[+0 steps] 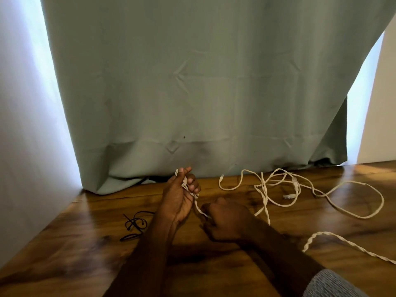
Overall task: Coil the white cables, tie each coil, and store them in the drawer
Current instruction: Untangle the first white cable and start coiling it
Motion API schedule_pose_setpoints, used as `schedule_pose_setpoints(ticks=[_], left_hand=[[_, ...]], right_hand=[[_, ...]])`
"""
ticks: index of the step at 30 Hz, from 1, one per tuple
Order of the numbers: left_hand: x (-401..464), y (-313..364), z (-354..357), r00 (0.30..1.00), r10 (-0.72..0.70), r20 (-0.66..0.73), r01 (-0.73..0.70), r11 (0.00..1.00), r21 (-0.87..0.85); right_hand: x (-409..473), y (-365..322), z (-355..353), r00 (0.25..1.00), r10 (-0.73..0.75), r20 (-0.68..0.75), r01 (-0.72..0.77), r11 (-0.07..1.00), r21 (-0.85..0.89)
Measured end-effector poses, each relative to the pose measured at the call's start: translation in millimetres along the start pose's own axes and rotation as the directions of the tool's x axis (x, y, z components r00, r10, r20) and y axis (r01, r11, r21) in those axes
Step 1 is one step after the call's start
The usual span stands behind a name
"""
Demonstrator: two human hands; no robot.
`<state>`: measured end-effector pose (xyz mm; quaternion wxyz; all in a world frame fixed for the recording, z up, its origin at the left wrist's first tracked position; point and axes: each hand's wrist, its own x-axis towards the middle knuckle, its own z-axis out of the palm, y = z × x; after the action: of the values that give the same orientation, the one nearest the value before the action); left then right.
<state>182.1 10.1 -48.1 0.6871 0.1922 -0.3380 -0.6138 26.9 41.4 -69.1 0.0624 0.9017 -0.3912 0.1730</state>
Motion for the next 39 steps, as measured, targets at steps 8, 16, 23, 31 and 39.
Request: schedule_pose_setpoints(ticks=[8,16,23,31,39], left_hand=[[-3.9,-16.5,3.8,0.997,0.081,-0.007,-0.068,0.882,0.466],[-12.5,-22.1,8.2,0.986,0.044,0.16,-0.144,0.704,0.695],[-23.1,-32.6,7.8,0.988,0.002,0.157,-0.136,0.519,0.844],[-13.7,-38.8,6.9,0.963,-0.191,0.188,-0.015,0.659,0.752],[-15.0,-23.7,-0.5,0.853,-0.407,0.328,0.073,0.715,0.696]], right_hand=[[-3.1,5.0,-7.8,0.998,0.033,-0.062,-0.032,0.999,0.027],[-2.7,27.6,-8.0,0.977,-0.102,-0.188,0.091,0.994,-0.064],[2.4,27.6,-6.9,0.873,-0.213,-0.439,0.069,0.944,-0.322],[-2.9,45.4,-16.5,0.853,-0.205,-0.481,0.077,0.959,-0.272],[-9.0,65.8,-16.6,0.915,0.019,-0.404,0.036,0.991,0.128]])
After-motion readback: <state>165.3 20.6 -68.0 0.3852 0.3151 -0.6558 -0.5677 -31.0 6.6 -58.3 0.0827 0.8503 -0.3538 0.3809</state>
